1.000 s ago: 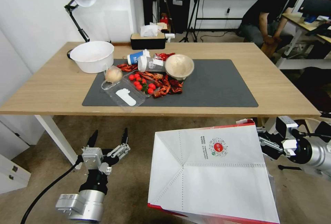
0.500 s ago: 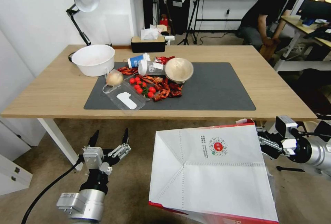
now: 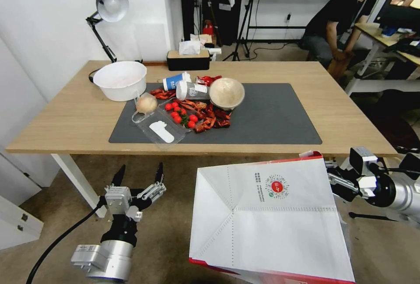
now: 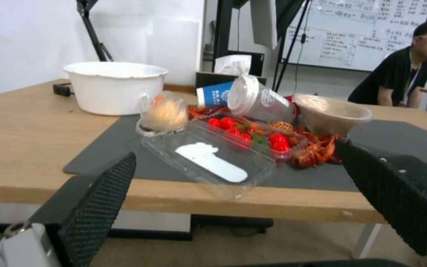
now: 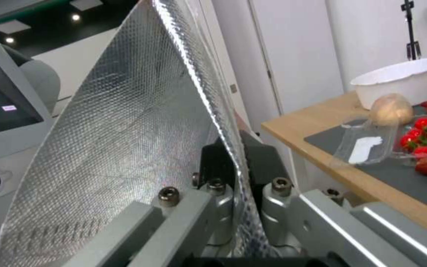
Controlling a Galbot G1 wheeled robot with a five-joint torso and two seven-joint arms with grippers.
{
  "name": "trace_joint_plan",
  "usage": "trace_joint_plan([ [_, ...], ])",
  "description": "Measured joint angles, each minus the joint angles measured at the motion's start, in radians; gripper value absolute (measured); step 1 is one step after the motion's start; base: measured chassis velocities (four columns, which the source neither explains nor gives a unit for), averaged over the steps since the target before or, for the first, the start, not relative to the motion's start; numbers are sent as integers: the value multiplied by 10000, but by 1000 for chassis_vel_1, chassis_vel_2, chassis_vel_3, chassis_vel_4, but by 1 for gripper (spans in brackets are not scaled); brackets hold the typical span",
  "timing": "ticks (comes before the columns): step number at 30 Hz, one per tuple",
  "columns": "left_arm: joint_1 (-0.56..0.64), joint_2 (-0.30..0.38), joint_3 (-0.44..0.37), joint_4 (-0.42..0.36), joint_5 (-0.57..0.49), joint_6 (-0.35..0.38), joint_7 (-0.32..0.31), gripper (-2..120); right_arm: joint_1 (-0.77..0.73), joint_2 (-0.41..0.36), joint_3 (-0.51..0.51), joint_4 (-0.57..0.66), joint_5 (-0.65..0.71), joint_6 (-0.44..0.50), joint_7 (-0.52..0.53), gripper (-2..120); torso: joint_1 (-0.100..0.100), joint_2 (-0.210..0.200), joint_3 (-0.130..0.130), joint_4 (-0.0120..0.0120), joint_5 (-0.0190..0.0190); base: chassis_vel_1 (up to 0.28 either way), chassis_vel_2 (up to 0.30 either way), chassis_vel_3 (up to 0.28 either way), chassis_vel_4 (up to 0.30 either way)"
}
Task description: Pick up the food delivery bag from the floor and place it on the table.
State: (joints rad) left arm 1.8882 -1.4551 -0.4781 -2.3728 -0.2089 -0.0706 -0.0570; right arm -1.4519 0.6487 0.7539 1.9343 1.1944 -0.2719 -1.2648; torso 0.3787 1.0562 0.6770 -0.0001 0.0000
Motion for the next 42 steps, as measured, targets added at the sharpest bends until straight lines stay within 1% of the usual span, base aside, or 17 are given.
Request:
trace_joint_plan([
  [1, 0, 0, 0, 0, 0, 0, 0, 100, 0, 0, 0, 0, 0, 0, 0, 0, 0, 0, 0, 0, 0, 0, 0, 0, 0],
  [3, -27, 27, -28, 1, 0, 57, 0, 100, 44, 21, -39, -29, 0, 1, 8, 0, 96, 219, 124, 0, 0, 0, 0, 0, 0],
  [4, -27, 27, -28, 1, 0, 57, 0, 100, 44, 21, -39, -29, 0, 1, 8, 0, 96, 219, 124, 0, 0, 0, 0, 0, 0],
  [7, -54, 36, -67, 46, 0, 33, -28, 100, 85, 39, -74, -41, 0, 5, 39, 0, 224, 497, 276, 0, 0, 0, 0, 0, 0],
  [8, -54, 36, -67, 46, 0, 33, -28, 100, 85, 39, -74, -41, 0, 5, 39, 0, 224, 497, 276, 0, 0, 0, 0, 0, 0],
  [11, -8, 24, -80, 45, -6, -20, 33, 100, 88, 29, -75, -45, 0, 9, 46, 0, 317, 707, 391, 0, 0, 0, 0, 0, 0],
  [15, 12, 3, -71, 47, -95, -123, 151, 100, 70, 13, -67, -40, 11, 12, 48, 0, 386, 860, 477, 0, 0, 0, 0, 0, 0],
  [21, 11, -21, -62, 39, -191, -268, 220, 100, 24, -12, -25, 3, 63, 14, 60, 0, 407, 917, 512, -1, 0, 0, 0, 0, 0],
  [35, -7, -25, -76, 70, -202, -334, 215, 100, -23, -39, 134, 90, 327, 116, 285, 0, 385, 863, 485, 0, 0, 0, 0, 0, 0],
  [38, -37, -10, -133, 60, -223, -335, 202, 100, -249, -155, 487, 320, 857, 268, 668, 0, 375, 845, 473, 0, 1, 0, 0, 0, 0],
  [40, -51, -11, -140, 60, -235, -335, 199, 100, -318, -191, 626, 383, 980, 290, 733, 0, 374, 842, 471, -1, 1, 0, 0, 0, 0],
  [41, -70, -22, -146, 59, -245, -335, 195, 100, -437, -261, 915, 496, 1233, 314, 849, 0, 371, 836, 468, -1, 0, 0, 0, 0, 0],
  [42, -70, -22, -146, 59, -245, -335, 195, 100, -437, -261, 915, 496, 1233, 314, 849, 0, 371, 836, 468, -1, 0, 0, 0, 0, 0],
])
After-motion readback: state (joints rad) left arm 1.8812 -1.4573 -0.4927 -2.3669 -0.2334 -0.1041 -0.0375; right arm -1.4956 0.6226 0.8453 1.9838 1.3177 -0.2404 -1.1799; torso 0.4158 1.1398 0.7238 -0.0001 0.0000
